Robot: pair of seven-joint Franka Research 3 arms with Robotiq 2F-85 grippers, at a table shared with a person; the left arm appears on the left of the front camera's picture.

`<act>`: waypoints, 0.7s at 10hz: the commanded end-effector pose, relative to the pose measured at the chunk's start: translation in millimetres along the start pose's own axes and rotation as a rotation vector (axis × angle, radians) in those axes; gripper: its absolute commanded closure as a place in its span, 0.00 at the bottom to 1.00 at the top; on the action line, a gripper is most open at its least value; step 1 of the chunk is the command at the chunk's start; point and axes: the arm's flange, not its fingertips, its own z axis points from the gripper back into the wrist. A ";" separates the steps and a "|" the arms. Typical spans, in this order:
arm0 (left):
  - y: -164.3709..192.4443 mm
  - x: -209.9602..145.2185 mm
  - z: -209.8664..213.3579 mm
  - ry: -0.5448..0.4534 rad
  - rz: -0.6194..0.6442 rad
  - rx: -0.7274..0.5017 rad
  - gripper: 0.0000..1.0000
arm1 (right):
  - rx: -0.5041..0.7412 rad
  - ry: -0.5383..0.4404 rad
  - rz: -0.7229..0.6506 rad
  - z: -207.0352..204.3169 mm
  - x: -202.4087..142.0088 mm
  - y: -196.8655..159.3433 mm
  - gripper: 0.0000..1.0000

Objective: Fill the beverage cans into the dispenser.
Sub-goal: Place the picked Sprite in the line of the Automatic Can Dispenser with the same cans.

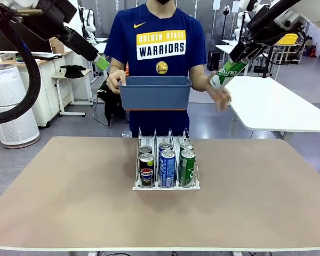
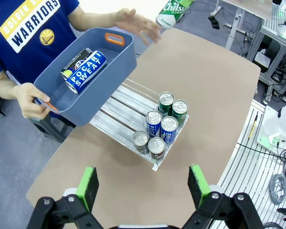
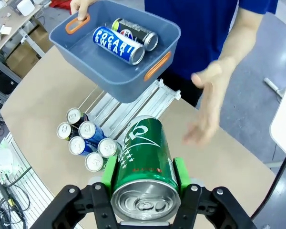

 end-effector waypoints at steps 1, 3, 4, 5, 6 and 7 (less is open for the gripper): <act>1.0 -0.6 -0.1 -0.004 0.007 0.005 0.00 | -0.088 0.025 -0.091 14.9 -21.6 33.1 0.42; 1.0 -0.6 -0.1 -0.004 0.007 0.005 0.00 | -0.111 0.071 -0.130 14.7 -54.8 61.7 0.42; 1.0 -0.6 -0.1 -0.004 0.007 0.005 0.00 | -0.093 0.104 -0.137 14.2 -69.9 69.6 0.42; 1.0 -0.6 -0.1 -0.004 0.007 0.005 0.00 | -0.083 0.121 -0.121 2.4 -84.5 76.9 0.42; 1.0 -0.6 -0.1 -0.004 0.007 0.005 0.00 | -0.052 0.115 -0.062 -8.8 -101.5 85.5 0.42; 1.0 -0.6 -0.1 -0.004 0.007 0.005 0.00 | -0.016 0.132 -0.031 -22.0 -119.0 85.6 0.42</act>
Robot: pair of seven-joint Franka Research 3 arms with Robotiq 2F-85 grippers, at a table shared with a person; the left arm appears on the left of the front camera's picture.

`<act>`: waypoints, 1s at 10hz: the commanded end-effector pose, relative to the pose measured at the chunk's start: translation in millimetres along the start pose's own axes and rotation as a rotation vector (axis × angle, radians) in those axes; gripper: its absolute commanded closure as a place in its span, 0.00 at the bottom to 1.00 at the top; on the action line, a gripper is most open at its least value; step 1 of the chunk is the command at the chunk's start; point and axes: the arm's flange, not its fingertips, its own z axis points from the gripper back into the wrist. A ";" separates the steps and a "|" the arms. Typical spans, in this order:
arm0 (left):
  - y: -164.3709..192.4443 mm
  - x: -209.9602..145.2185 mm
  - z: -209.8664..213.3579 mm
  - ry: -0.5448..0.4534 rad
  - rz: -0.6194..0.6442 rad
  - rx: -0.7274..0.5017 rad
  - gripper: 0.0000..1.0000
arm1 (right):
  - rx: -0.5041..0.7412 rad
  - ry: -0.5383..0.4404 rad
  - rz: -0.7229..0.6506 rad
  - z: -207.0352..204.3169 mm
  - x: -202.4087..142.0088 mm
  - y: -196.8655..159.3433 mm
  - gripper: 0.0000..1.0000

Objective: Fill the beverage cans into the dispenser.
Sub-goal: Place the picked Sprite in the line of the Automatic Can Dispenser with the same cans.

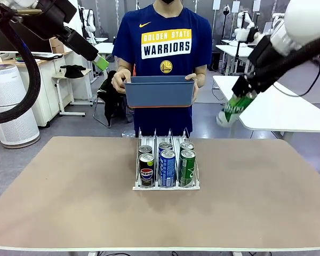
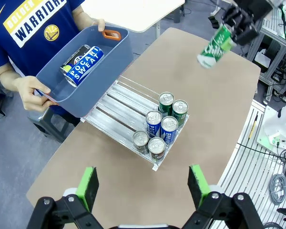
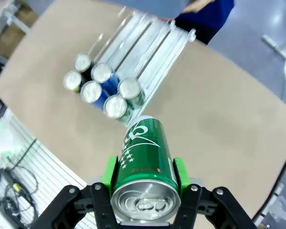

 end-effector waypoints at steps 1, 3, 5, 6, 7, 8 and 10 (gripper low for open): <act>0.9 -0.6 -0.1 -0.004 0.007 0.004 0.00 | 0.080 0.023 0.056 -28.2 -23.6 -3.4 0.42; 0.9 -0.6 -0.1 -0.004 0.007 0.004 0.00 | 0.117 0.089 0.052 -63.4 -37.1 8.0 0.42; 0.9 -0.6 -0.1 -0.004 0.007 0.004 0.00 | 0.160 0.118 0.049 -79.0 -34.1 -9.4 0.42; 0.9 -0.6 -0.1 -0.004 0.007 0.004 0.00 | 0.203 0.051 0.062 -66.9 -21.8 -23.3 0.42; 0.9 -0.6 -0.1 -0.004 0.007 0.004 0.00 | 0.129 0.154 0.047 -82.1 -46.1 1.4 0.42; 0.9 -0.6 -0.1 -0.004 0.007 0.004 0.00 | 0.129 0.154 0.047 -82.1 -46.1 1.4 0.42; 0.9 -0.6 -0.1 -0.004 0.007 0.004 0.00 | 0.169 0.216 0.094 -94.5 -34.7 -2.3 0.42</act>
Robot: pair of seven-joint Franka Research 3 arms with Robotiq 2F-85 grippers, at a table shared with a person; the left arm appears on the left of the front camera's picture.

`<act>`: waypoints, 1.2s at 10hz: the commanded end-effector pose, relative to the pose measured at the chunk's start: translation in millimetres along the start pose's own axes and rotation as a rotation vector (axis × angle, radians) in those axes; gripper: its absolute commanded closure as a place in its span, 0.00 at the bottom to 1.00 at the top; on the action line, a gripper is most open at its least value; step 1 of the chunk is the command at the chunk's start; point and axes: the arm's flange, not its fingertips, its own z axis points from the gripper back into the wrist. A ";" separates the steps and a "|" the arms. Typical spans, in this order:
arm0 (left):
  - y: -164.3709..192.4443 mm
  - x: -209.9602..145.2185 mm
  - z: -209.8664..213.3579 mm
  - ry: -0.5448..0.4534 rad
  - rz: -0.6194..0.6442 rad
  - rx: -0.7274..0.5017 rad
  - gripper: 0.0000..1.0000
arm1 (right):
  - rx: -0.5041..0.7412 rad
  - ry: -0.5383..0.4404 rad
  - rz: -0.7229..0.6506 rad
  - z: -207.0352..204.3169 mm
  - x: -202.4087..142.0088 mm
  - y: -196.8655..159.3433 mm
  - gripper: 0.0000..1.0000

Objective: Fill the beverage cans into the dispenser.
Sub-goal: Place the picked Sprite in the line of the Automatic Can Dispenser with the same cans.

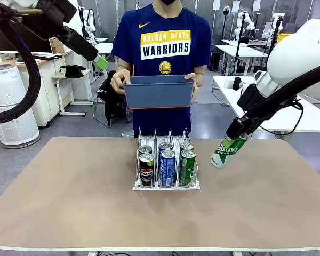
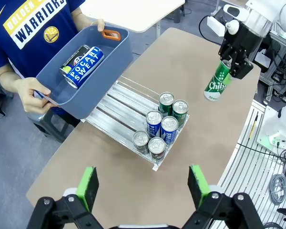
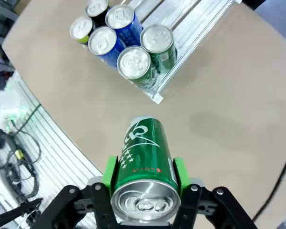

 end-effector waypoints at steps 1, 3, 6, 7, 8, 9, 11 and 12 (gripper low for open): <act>0.7 -0.6 -0.3 -0.004 0.007 0.003 0.00 | -0.021 0.075 0.043 -17.6 15.9 0.6 0.42; 0.7 -0.6 -0.3 -0.004 0.007 0.003 0.00 | -0.032 0.087 0.062 -42.6 24.1 14.4 0.42; 0.7 -0.6 -0.3 -0.004 0.007 0.003 0.00 | -0.059 0.086 0.188 -60.4 22.0 33.1 0.62; 0.7 -0.6 -0.3 -0.004 0.007 0.003 0.00 | -0.088 0.075 0.223 -69.3 24.8 38.7 0.82; 0.7 -0.6 -0.3 -0.004 0.007 0.003 0.00 | -0.094 0.054 0.210 -75.0 28.1 42.6 0.46; 0.7 -0.6 -0.3 -0.004 0.007 0.003 0.00 | -0.102 0.046 0.194 -82.1 29.2 51.2 0.46; 0.7 -0.6 -0.3 -0.004 0.007 0.003 0.00 | -0.130 0.037 0.225 -91.7 37.3 50.4 0.46; 0.7 -0.6 -0.3 -0.004 0.007 0.003 0.00 | -0.131 0.019 0.232 -98.8 43.5 49.7 0.46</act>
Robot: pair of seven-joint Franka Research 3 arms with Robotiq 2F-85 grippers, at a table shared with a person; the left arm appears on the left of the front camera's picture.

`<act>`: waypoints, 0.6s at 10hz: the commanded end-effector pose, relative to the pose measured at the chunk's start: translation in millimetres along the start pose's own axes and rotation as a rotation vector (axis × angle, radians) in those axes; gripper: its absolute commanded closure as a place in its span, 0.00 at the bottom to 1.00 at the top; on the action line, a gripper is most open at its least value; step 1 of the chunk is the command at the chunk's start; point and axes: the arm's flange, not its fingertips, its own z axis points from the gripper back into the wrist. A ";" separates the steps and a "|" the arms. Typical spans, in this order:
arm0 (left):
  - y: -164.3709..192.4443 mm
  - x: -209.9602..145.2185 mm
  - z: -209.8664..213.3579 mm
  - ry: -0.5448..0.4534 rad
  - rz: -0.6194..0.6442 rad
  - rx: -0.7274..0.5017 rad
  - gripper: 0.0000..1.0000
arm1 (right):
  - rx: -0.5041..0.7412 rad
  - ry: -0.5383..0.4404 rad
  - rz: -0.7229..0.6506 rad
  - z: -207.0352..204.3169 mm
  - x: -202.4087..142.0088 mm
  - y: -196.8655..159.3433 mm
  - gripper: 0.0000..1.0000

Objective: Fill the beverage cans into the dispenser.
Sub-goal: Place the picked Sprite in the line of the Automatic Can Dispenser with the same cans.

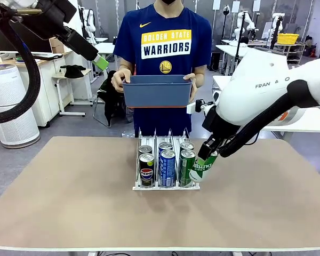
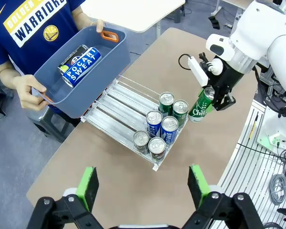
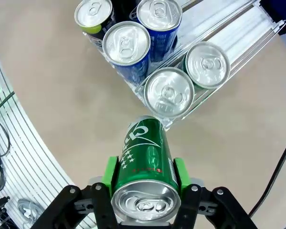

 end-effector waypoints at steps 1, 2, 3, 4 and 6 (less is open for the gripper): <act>0.4 -0.6 -0.5 -0.004 0.006 0.002 0.00 | -0.024 -0.037 0.013 -13.4 15.5 -1.7 0.46; 0.4 -0.6 -0.5 -0.004 0.006 0.002 0.00 | -0.007 -0.039 0.012 -14.9 19.7 -5.1 0.46; 0.4 -0.6 -0.5 -0.004 0.006 0.002 0.00 | -0.005 -0.055 0.023 -19.5 27.6 -6.9 0.46; 0.4 -0.6 -0.5 -0.004 0.006 0.002 0.00 | -0.018 -0.072 0.036 -23.1 34.4 -9.4 0.46; 0.4 -0.6 -0.5 -0.004 0.006 0.002 0.00 | -0.024 -0.090 0.050 -23.9 41.9 -15.6 0.46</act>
